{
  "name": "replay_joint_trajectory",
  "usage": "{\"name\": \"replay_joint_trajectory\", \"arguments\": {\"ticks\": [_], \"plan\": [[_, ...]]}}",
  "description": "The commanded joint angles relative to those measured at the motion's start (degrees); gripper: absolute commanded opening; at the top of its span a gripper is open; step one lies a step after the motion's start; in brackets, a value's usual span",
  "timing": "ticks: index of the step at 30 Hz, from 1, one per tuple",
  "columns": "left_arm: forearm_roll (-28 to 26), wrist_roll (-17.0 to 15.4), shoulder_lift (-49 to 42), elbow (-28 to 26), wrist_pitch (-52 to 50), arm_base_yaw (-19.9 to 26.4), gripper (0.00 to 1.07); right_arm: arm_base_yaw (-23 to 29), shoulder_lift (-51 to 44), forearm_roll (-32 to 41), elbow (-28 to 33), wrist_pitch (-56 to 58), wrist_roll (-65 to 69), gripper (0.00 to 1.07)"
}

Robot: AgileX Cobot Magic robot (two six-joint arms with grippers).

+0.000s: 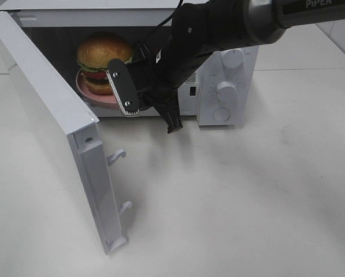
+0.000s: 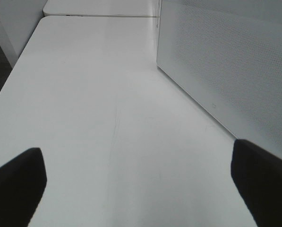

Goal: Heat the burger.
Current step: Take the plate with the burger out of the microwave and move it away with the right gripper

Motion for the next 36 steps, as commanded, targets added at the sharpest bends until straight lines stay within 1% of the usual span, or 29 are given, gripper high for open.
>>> {"name": "replay_joint_trajectory", "arguments": {"ticks": [1, 2, 3, 4, 11, 13, 14, 15, 16, 18, 21, 26, 27, 28, 30, 32, 33, 34, 36], "plan": [[-0.06, -0.34, -0.40, 0.17, -0.80, 0.00, 1.00, -0.11, -2.98, 2.92, 1.03, -4.24, -3.72, 0.00], [-0.06, -0.34, -0.40, 0.17, -0.80, 0.00, 1.00, -0.63, -3.72, 4.53, 1.72, -4.24, -5.73, 0.00], [-0.06, -0.34, -0.40, 0.17, -0.80, 0.00, 1.00, -0.63, -3.72, 4.53, 1.72, -4.24, -5.73, 0.00], [-0.06, -0.34, -0.40, 0.17, -0.80, 0.00, 1.00, -0.80, -4.41, 6.53, 2.58, -4.24, -7.96, 0.00], [-0.06, -0.34, -0.40, 0.17, -0.80, 0.00, 1.00, -2.12, -7.10, 11.46, 5.61, -2.81, -13.87, 0.00], [-0.06, -0.34, -0.40, 0.17, -0.80, 0.00, 1.00, -2.86, -8.82, 12.78, 7.68, -2.75, -16.21, 0.00], [-0.06, -0.34, -0.40, 0.17, -0.80, 0.00, 1.00, -2.86, -8.82, 12.78, 7.68, -2.75, -16.21, 0.00], [-0.06, -0.34, -0.40, 0.17, -0.80, 0.00, 1.00, -2.86, -10.14, 13.12, 9.28, -2.64, -17.30, 0.00], [-0.06, -0.34, -0.40, 0.17, -0.80, 0.00, 1.00, -2.86, -10.14, 13.12, 9.28, -2.64, -17.30, 0.00], [-0.06, -0.34, -0.40, 0.17, -0.80, 0.00, 1.00, -2.86, -12.15, 13.35, 11.63, -2.64, -18.22, 0.00], [-0.06, -0.34, -0.40, 0.17, -0.80, 0.00, 1.00, -2.86, -13.46, 13.87, 13.18, -2.69, -18.85, 0.00], [-0.06, -0.34, -0.40, 0.17, -0.80, 0.00, 1.00, -2.75, -17.93, 17.53, 17.99, -2.64, -21.03, 0.00], [-0.06, -0.34, -0.40, 0.17, -0.80, 0.00, 1.00, -2.75, -17.93, 17.53, 17.99, -2.64, -21.03, 0.00], [-0.06, -0.34, -0.40, 0.17, -0.80, 0.00, 1.00, -2.75, -19.54, 17.82, 19.77, -2.69, -21.03, 0.00], [-0.06, -0.34, -0.40, 0.17, -0.80, 0.00, 1.00, -2.75, -20.17, 17.82, 20.51, -2.64, -20.97, 0.00], [-0.06, -0.34, -0.40, 0.17, -0.80, 0.00, 1.00, -2.75, -22.46, 17.82, 23.43, -2.64, -20.74, 0.00], [-0.06, -0.34, -0.40, 0.17, -0.80, 0.00, 1.00, -2.75, -22.46, 17.82, 23.43, -2.64, -20.74, 0.00], [-0.06, -0.34, -0.40, 0.17, -0.80, 0.00, 1.00, -2.75, -24.01, 17.82, 25.38, -2.75, -20.51, 0.00], [-0.06, -0.34, -0.40, 0.17, -0.80, 0.00, 1.00, -2.75, -24.75, 17.76, 26.41, -2.81, -20.34, 0.00]]}}
